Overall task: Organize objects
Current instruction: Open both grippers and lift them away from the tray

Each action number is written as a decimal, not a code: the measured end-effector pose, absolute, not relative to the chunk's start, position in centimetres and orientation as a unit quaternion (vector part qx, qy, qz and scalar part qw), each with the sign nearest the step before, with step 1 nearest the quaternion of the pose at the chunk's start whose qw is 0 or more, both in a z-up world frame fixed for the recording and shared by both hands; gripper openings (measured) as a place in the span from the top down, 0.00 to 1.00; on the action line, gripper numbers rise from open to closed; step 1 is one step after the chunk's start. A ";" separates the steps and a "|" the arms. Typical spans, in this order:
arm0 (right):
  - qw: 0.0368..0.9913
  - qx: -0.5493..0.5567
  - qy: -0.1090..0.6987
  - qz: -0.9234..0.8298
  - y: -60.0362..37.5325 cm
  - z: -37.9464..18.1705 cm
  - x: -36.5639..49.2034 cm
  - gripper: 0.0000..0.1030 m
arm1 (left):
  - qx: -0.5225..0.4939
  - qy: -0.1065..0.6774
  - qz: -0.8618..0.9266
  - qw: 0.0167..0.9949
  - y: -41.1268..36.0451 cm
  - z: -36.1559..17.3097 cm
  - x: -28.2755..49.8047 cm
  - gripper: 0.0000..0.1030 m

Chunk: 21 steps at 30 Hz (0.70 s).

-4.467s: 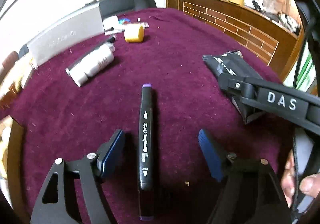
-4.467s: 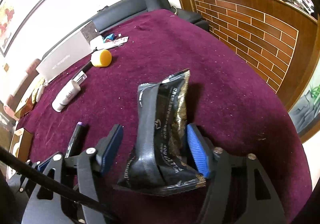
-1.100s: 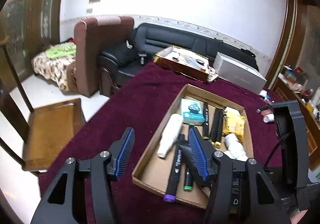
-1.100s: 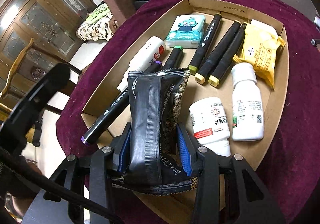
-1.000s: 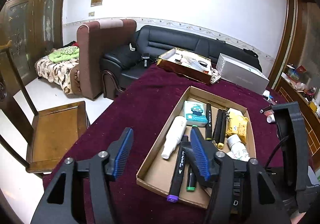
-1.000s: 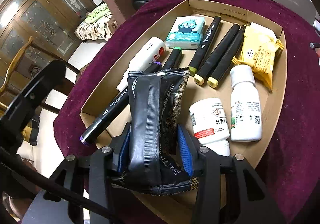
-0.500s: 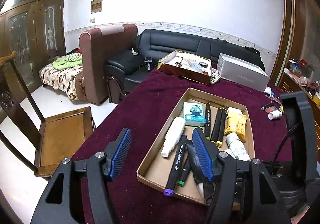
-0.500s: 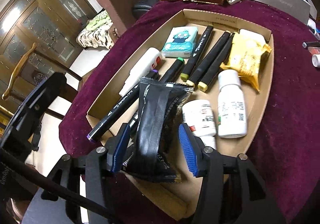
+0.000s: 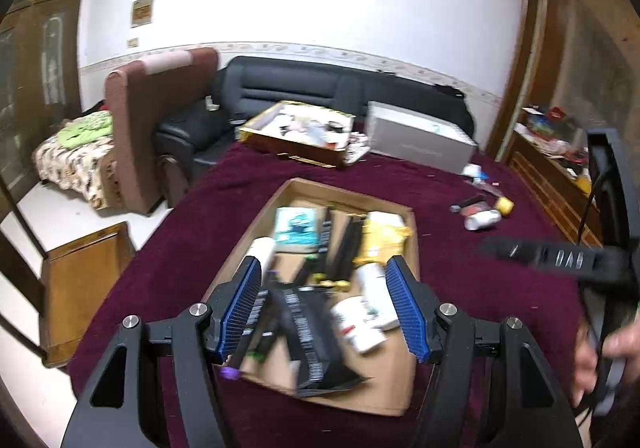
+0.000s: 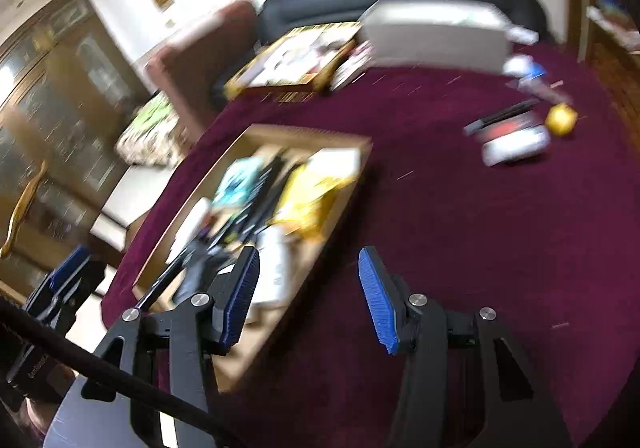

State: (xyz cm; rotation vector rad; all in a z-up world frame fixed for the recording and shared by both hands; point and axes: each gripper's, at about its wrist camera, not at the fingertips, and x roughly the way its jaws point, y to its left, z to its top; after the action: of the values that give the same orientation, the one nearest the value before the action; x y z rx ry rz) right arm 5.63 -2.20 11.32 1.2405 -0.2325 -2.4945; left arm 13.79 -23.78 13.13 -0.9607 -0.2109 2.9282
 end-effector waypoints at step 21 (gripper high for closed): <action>-0.101 0.320 0.003 -0.942 19.0 35.7 1.8 0.21 | -0.290 -0.022 0.937 0.193 -8.9 28.8 3.9 0.35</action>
State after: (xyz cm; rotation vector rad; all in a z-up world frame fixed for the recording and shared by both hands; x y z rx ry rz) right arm 1.82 19.03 35.67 1.0771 0.0109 -3.1667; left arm 3.93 -8.89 28.84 -0.8149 -0.0606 2.6292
